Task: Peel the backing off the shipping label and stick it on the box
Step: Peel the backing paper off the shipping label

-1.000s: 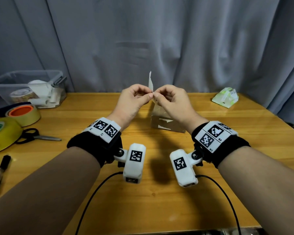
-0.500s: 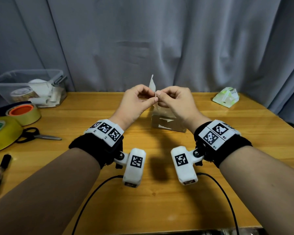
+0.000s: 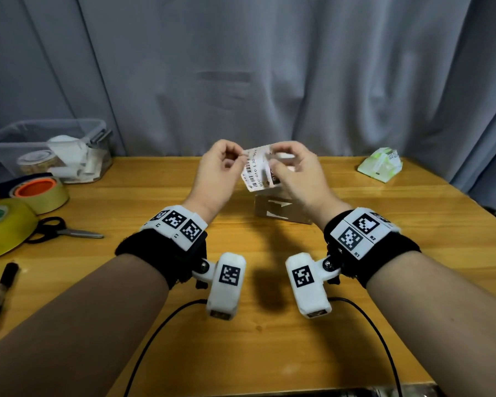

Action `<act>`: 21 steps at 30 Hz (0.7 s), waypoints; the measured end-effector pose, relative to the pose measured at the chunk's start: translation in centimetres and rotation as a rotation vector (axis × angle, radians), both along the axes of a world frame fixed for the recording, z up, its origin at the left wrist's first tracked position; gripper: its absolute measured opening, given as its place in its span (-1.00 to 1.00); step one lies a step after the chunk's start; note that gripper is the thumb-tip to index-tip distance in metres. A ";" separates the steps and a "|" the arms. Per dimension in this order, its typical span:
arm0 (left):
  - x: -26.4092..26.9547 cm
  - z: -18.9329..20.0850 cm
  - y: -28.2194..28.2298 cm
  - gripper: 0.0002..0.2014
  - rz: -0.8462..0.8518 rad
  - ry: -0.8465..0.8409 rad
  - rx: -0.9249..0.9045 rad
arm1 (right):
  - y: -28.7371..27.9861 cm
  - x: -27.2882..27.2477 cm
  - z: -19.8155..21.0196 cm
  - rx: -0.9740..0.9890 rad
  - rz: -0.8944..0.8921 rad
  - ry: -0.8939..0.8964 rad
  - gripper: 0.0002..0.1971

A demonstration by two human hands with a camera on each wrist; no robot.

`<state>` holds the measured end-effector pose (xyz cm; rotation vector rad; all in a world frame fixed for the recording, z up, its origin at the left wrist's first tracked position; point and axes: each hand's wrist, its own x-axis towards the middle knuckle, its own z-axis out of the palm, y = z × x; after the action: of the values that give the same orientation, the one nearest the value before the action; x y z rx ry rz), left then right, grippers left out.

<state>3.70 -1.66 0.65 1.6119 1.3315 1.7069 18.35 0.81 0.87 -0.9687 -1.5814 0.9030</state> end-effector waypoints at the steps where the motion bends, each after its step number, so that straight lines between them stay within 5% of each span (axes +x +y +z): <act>1: -0.3 -0.1 0.0 -0.74 -0.008 -0.044 -0.006 | 0.7 0.2 -0.5 0.038 -0.115 -0.092 -0.66; 4: -0.7 -0.3 -0.3 -0.78 -0.064 -0.166 -0.049 | 1.4 0.8 -1.1 -0.020 -0.242 -0.131 -0.34; 9: -0.9 -0.5 -0.9 -0.96 -0.173 -0.288 -0.222 | 1.3 1.1 -1.0 -0.103 -0.234 0.127 -0.93; 14: -1.1 -0.9 -1.3 -0.92 -0.279 -0.287 -0.454 | 1.6 1.8 -1.2 -0.097 -0.337 0.210 -0.86; 16: -1.2 -1.2 -1.4 -0.91 -0.283 -0.255 -0.459 | 1.6 2.1 -1.4 -0.057 -0.376 0.103 -0.89; 19: -0.9 -1.2 -1.5 -0.92 -0.237 -0.203 -0.402 | 1.0 2.0 -1.4 0.197 -0.470 -0.318 -0.76; 21: -0.5 -1.1 -1.7 -0.92 -0.201 -0.139 -0.326 | 0.3 1.2 -1.2 0.308 -0.271 -0.347 -0.84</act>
<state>3.24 -3.41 -0.40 1.3650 1.2572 1.3756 19.60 1.07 -0.32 -1.1220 -1.7591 0.3008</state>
